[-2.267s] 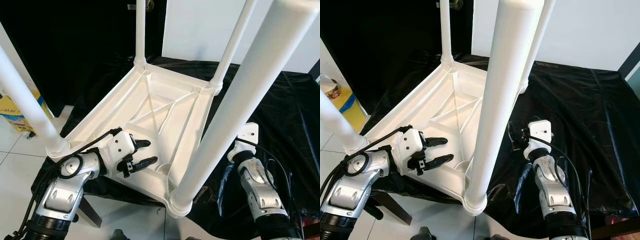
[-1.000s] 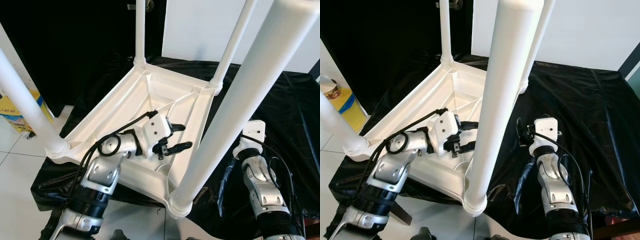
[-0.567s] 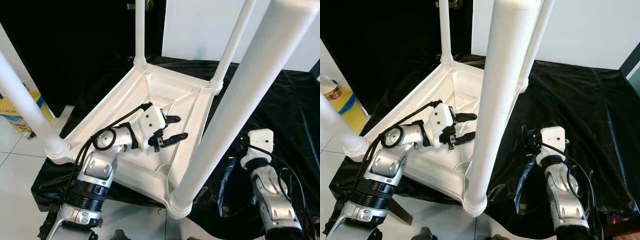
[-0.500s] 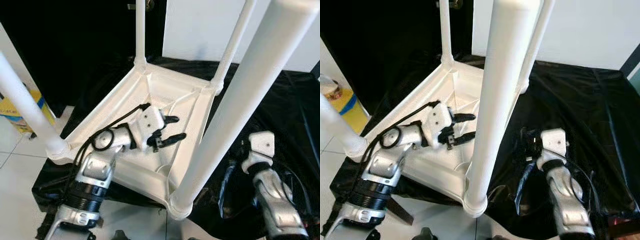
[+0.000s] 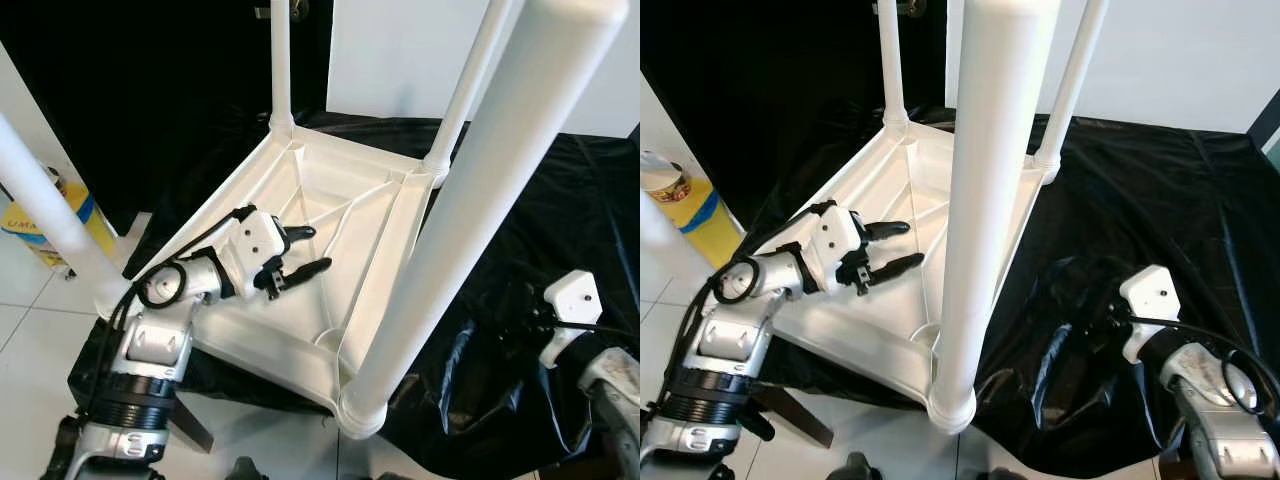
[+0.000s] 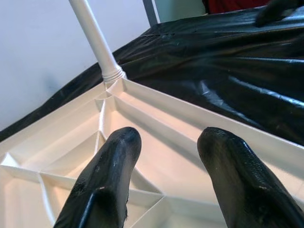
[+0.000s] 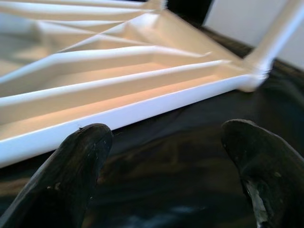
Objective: Building children table
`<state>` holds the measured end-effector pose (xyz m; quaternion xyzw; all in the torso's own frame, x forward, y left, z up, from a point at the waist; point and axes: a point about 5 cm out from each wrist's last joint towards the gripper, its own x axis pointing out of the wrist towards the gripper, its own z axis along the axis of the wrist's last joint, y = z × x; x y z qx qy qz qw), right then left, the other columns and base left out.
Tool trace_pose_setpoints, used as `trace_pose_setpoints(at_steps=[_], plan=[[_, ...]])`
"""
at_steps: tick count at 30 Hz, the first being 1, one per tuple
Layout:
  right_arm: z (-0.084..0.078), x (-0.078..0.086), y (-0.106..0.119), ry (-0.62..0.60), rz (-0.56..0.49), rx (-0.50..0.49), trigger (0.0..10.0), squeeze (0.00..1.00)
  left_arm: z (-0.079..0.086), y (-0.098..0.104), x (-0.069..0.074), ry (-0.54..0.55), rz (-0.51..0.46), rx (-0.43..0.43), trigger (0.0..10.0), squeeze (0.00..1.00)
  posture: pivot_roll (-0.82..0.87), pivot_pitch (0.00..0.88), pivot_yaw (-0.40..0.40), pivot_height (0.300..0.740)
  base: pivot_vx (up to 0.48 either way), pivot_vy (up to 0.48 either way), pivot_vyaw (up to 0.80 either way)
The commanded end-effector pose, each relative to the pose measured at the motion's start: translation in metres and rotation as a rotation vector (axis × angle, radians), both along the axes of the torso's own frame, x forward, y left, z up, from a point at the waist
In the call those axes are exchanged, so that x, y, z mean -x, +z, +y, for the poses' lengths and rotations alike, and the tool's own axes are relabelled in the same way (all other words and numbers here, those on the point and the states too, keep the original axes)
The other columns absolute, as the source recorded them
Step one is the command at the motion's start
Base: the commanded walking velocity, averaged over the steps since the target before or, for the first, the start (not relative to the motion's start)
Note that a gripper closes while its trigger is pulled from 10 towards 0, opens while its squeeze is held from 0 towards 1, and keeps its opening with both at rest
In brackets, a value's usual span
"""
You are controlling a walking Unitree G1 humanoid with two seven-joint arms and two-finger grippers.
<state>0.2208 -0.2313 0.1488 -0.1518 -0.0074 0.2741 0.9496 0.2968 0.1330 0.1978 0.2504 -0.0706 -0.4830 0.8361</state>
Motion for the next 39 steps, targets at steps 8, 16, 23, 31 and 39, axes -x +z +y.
trace_pose_setpoints(at_steps=[8,16,23,31,39], plan=[[0.014,0.006,-0.004,0.100,0.082,-0.011,10.0,0.00,0.008,-0.019,0.014,-0.033,0.038,-0.166,10.0,0.00,-0.03,0.087,-0.045,0.740,0.000,0.000,0.00],[0.035,-0.006,-0.004,0.000,0.028,-0.119,10.0,0.00,0.009,-0.038,0.007,0.046,0.015,-0.277,10.0,0.00,-0.02,0.140,-0.040,0.740,0.000,0.000,0.00],[0.065,-0.018,-0.004,-0.129,-0.018,-0.264,10.0,0.00,0.006,-0.051,-0.008,0.169,-0.007,-0.342,10.0,0.00,-0.04,0.172,-0.029,0.740,0.000,0.000,0.00],[0.080,-0.043,0.003,-0.223,-0.059,-0.338,10.0,0.00,-0.006,-0.058,-0.034,0.322,-0.008,-0.326,10.0,0.00,-0.06,0.171,-0.016,0.740,0.000,0.000,0.00],[0.083,-0.072,0.007,-0.273,-0.089,-0.344,10.0,0.00,-0.018,-0.052,-0.055,0.448,-0.019,-0.255,10.0,0.00,-0.04,0.153,-0.013,0.740,0.000,0.000,0.00]])
